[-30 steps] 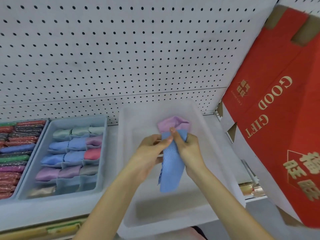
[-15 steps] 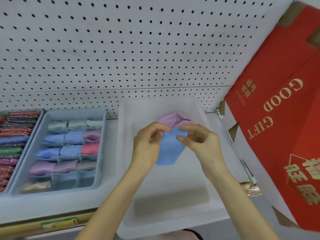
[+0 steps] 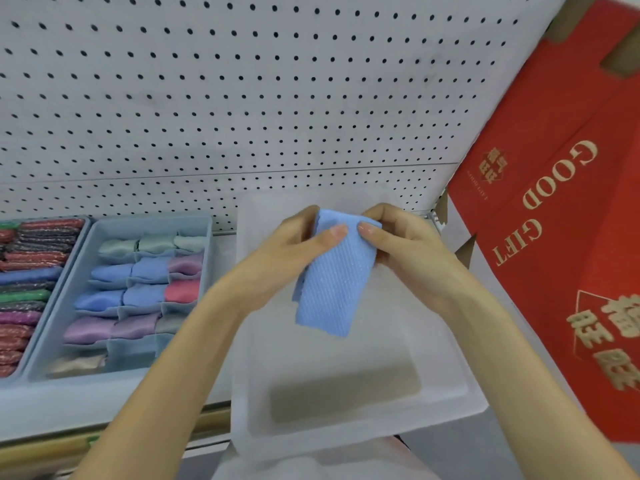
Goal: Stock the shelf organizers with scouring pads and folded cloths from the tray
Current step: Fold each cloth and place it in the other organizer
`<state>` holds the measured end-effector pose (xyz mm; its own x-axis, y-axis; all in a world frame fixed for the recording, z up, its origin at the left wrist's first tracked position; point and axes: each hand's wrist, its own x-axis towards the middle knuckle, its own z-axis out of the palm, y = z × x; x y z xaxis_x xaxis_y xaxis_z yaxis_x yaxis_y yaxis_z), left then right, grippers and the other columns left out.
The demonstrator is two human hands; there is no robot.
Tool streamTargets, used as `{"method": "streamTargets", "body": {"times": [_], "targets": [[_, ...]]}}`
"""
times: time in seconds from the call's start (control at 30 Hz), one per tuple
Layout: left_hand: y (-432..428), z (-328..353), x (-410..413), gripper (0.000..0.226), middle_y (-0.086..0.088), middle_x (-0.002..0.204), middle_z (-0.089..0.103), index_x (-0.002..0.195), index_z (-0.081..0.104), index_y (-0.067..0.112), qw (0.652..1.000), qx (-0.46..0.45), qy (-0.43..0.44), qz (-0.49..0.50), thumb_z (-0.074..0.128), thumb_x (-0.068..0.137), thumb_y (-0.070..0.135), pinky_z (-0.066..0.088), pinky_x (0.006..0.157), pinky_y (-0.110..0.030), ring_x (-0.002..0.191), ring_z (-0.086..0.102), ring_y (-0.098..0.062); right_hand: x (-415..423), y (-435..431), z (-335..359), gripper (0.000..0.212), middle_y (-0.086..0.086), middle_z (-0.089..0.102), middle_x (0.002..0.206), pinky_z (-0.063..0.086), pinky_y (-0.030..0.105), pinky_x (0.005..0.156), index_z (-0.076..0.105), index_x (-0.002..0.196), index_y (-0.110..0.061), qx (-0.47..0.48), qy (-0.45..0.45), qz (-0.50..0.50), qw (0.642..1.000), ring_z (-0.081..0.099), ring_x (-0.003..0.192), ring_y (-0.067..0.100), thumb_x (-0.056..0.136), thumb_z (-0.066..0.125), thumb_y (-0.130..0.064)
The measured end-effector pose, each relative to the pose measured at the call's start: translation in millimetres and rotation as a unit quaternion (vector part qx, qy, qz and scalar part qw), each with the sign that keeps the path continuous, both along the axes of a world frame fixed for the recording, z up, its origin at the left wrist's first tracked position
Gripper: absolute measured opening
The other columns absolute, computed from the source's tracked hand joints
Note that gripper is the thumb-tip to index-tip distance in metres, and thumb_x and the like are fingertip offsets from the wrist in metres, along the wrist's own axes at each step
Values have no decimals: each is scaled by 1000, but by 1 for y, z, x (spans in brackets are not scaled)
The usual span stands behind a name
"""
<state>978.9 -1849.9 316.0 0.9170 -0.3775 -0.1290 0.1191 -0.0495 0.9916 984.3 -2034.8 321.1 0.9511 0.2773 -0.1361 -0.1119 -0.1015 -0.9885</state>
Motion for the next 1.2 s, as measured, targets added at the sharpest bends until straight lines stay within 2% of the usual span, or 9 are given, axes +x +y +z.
{"method": "streamTargets", "body": {"times": [0.17,0.3,0.4,0.5,0.7,0.83,0.93,1.07,1.2], "targets": [[-7,-10,-16,34,0,110,70,124,56,17,995,-48,88,-11,59,91,23,55,78,-25,100,67,-14,8,13,-1,11,-1,65,77,36,42,76,65,84,-20,4,19,-86,996,54,77,21,92,58,-22],[-11,-20,-19,30,-7,115,68,126,54,11,991,-66,107,51,50,97,16,56,83,-36,100,67,-19,2,17,-9,9,2,64,85,48,25,67,61,96,-14,54,54,-144,987,61,68,9,94,56,-21],[-17,-24,-20,26,-7,116,69,123,55,13,982,-104,128,95,45,99,16,56,86,-39,103,67,-23,-13,18,-22,31,8,64,99,51,23,57,50,120,-15,18,72,-131,989,67,76,12,92,58,-25],[-21,-29,-20,18,-8,112,69,112,58,16,972,-96,148,155,45,99,13,55,86,-38,100,68,-25,-25,13,-35,62,12,63,80,52,27,60,36,133,-34,-39,29,-83,995,64,73,17,84,69,-14],[-21,-40,-22,30,-7,108,69,123,49,20,965,-71,156,200,53,95,10,56,80,-35,95,68,-20,-28,5,-42,29,19,61,79,45,37,67,73,92,-27,-13,13,-90,996,51,72,21,75,75,-3],[-13,-40,-24,49,-6,98,69,119,54,30,984,-5,69,163,66,84,-2,51,65,-19,80,67,-11,-27,1,-39,40,12,68,87,52,32,75,71,98,-25,-5,51,-89,995,61,80,18,73,74,6],[-10,-37,-25,41,-2,103,70,102,67,23,990,51,34,124,70,77,-9,54,72,-19,87,68,-8,-25,-4,-36,44,7,72,88,54,23,70,68,100,-25,-24,50,-76,996,66,78,12,71,75,7],[-13,-31,-26,49,3,95,68,117,66,22,979,186,-9,81,74,75,-2,52,75,-13,81,67,-3,-24,-7,-34,41,13,72,82,57,30,68,69,88,-28,-104,3,-72,992,66,67,15,67,78,7],[-10,-26,-29,18,-15,85,57,99,72,12,944,307,-122,0,66,84,5,43,69,-21,75,52,-16,-21,-12,-38,36,0,58,72,43,21,60,69,72,-36,-196,-88,-37,976,49,58,5,64,82,-2]]}}
